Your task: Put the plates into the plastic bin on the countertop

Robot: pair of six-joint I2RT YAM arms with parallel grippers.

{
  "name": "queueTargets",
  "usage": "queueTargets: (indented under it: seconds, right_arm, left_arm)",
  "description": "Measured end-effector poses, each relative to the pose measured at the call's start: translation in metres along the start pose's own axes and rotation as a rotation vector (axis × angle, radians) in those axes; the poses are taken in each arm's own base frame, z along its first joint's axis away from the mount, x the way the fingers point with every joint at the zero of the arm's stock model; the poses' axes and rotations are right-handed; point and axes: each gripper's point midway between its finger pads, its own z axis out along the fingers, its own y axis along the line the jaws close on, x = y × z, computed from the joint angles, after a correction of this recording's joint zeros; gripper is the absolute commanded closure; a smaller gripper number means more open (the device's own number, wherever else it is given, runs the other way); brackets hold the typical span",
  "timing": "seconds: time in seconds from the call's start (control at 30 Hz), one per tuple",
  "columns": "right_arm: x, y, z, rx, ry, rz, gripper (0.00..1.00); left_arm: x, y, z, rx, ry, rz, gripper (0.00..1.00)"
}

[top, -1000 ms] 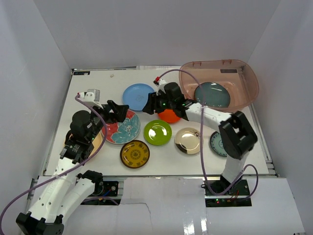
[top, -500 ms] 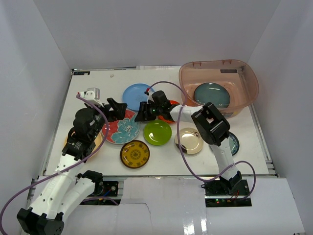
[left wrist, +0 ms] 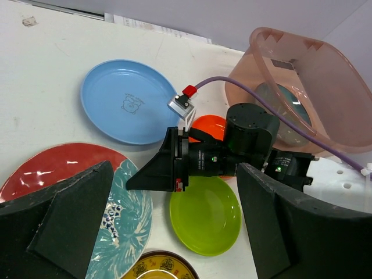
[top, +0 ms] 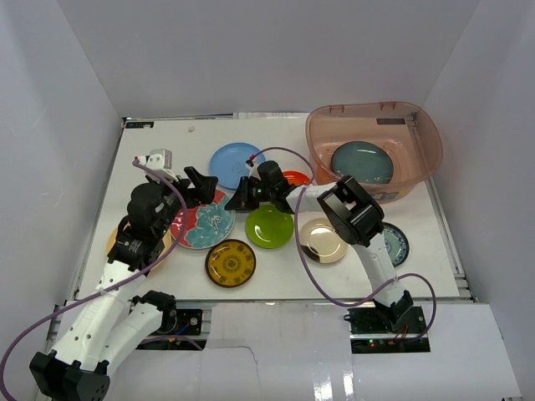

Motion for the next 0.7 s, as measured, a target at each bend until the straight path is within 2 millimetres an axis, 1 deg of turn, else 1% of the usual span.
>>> queueTargets:
  seconds: [0.13,0.23,0.3,0.4,0.47,0.53,0.57,0.6,0.63,0.7]
  right_arm:
    - [-0.008,0.017,-0.007,-0.018,-0.031,-0.011,0.92]
    - [-0.014,0.030,-0.021,0.001,-0.063,-0.045,0.92]
    - [-0.018,0.040,-0.034,0.014,-0.085,-0.070,0.92]
    - [-0.036,0.066,-0.061,0.008,-0.141,-0.119,0.92]
    - [-0.055,0.084,-0.090,-0.006,-0.204,-0.146,0.92]
    - [-0.081,0.098,-0.129,-0.024,-0.286,-0.170,0.92]
    - [-0.097,0.101,-0.151,-0.029,-0.333,-0.175,0.92]
    - [-0.115,0.101,-0.178,-0.028,-0.391,-0.179,0.92]
    - [-0.135,0.096,-0.209,-0.017,-0.464,-0.178,0.92]
    - [-0.168,0.077,-0.268,0.035,-0.600,-0.167,0.92]
  left_arm:
    - [-0.002,0.002,-0.001,-0.007,-0.006,-0.001,0.02]
    - [-0.007,0.005,-0.004,-0.021,-0.027,-0.003,0.02]
    - [-0.012,0.007,-0.006,-0.033,-0.046,-0.004,0.02]
    - [-0.018,0.010,-0.011,-0.050,-0.073,-0.006,0.02]
    - [-0.022,0.012,-0.013,-0.061,-0.089,-0.007,0.02]
    - [-0.024,0.012,-0.015,-0.061,-0.098,-0.008,0.02]
    - [-0.024,0.011,-0.015,-0.059,-0.101,-0.009,0.02]
    - [-0.025,0.011,-0.016,-0.056,-0.101,-0.008,0.02]
    - [-0.025,0.010,-0.016,-0.052,-0.101,-0.009,0.02]
    - [-0.024,0.008,-0.016,-0.042,-0.097,-0.008,0.02]
